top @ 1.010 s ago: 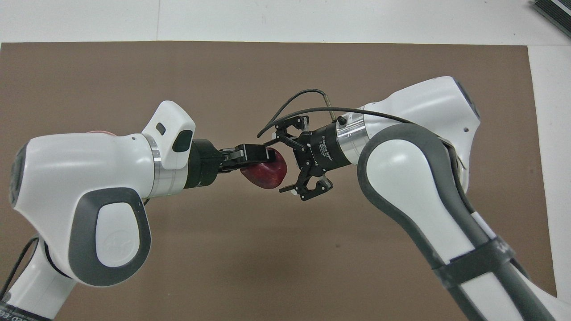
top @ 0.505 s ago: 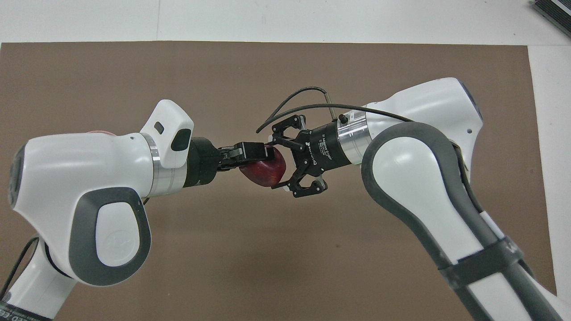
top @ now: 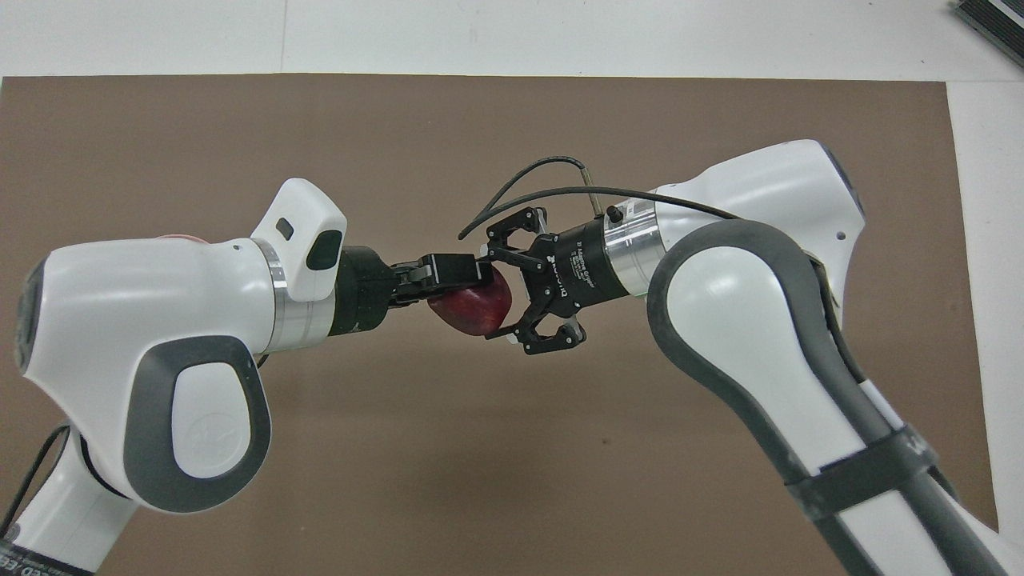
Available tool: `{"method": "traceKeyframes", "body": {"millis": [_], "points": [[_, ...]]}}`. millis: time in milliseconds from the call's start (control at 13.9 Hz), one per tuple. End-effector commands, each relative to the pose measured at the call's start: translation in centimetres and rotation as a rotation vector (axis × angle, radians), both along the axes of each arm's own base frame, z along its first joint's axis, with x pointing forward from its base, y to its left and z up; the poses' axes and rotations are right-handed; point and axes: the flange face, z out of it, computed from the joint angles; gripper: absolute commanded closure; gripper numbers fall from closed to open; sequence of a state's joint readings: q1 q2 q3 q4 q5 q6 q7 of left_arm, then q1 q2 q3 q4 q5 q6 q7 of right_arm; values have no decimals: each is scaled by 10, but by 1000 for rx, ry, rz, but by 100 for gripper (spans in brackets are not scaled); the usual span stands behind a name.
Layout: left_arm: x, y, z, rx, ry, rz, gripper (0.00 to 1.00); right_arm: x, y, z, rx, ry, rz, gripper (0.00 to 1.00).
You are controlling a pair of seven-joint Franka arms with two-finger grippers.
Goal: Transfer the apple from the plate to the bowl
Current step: 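Open the left gripper while the right gripper pulls the apple away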
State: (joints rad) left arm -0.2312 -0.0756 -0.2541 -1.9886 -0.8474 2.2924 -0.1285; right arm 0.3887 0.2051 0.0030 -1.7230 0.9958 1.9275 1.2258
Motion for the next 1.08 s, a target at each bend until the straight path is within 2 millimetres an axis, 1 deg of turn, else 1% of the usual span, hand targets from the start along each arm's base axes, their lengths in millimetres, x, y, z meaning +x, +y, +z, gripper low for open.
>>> {"method": "traceKeyframes", "body": {"millis": [0, 144, 216, 361, 577, 649, 722, 794, 866, 938, 1010], "points": [[3, 2, 3, 56, -33, -12, 0, -1, -10, 0, -14, -19, -14, 100], [7, 6, 1, 71, -37, -12, 0, 4, -20, -6, -100, -56, 8, 100], [8, 8, 1, 72, -36, -9, 0, 8, -27, -11, -141, -81, 25, 100], [4, 10, -5, 98, 5, -52, 0, 20, -55, -19, -224, -150, 66, 100], [-1, 23, -16, 289, 21, -164, 0, 36, -101, -29, -353, -279, 181, 100], [-3, 28, -21, 370, 20, -201, 0, 38, -112, -32, -402, -309, 228, 100], [-1, 41, -23, 450, 15, -221, 0, 41, -129, -36, -431, -329, 258, 100], [4, 55, -25, 525, 2, -227, 0, 45, -152, -39, -443, -357, 294, 100], [6, 63, -27, 570, 2, -236, 0, 47, -173, -43, -452, -392, 350, 100], [10, 75, -28, 609, 7, -236, 0, 45, -200, -51, -489, -403, 407, 100], [16, 89, -25, 660, -2, -230, 0, 39, -219, -58, -517, -414, 463, 100]]}}
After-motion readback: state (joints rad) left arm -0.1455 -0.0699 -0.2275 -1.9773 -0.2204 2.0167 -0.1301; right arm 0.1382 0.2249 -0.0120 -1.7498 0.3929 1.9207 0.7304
